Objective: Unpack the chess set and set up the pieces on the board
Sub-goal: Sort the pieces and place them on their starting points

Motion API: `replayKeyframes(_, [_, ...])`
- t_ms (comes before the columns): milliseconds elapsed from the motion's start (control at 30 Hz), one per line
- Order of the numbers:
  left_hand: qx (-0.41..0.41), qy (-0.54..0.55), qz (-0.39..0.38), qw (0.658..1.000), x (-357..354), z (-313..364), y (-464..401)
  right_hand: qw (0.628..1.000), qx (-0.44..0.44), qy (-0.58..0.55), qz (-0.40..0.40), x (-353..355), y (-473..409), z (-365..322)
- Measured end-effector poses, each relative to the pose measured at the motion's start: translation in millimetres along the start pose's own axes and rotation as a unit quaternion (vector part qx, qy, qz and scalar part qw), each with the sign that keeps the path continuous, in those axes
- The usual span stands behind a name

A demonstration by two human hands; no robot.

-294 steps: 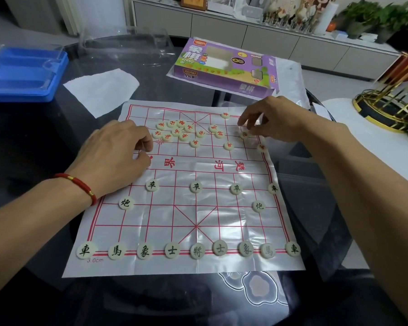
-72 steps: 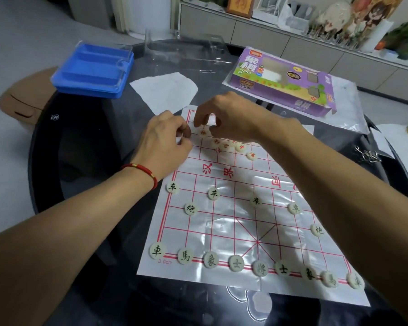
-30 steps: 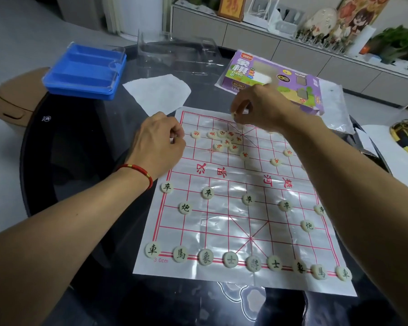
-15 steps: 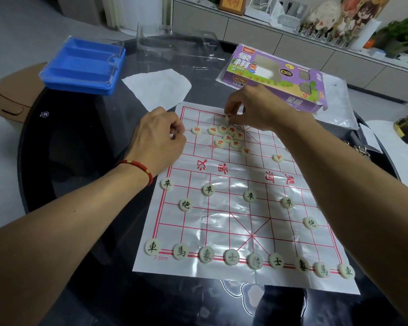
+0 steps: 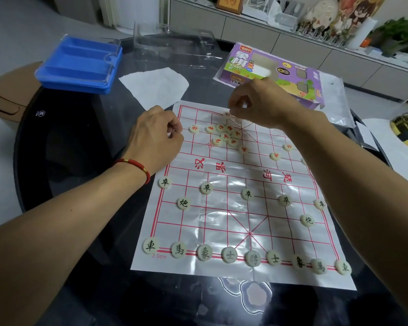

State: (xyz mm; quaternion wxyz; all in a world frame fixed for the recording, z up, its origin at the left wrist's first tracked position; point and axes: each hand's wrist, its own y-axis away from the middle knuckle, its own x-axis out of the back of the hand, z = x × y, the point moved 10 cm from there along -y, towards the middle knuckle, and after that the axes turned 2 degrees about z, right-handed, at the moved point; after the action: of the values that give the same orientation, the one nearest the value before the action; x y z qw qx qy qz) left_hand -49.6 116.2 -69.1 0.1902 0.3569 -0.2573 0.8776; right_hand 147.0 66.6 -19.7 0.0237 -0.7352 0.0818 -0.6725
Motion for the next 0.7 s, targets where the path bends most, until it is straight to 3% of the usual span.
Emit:
replayKeyframes(233, [-0.002, -0.001, -0.002, 1.000, -1, 1, 1, 0.998, 0.026, 0.011, -0.049, -3, 31, -12])
replayKeyframes(567, [-0.005, -0.005, -0.001, 1.000, 0, 3, 2, 0.998, 0.054, 0.009, -0.019, -8, 10, -39])
replayKeyframes(700, [-0.005, -0.004, -0.001, 1.000, 0, 2, 1, 0.997, 0.029, 0.030, -0.064, -16, -4, -38])
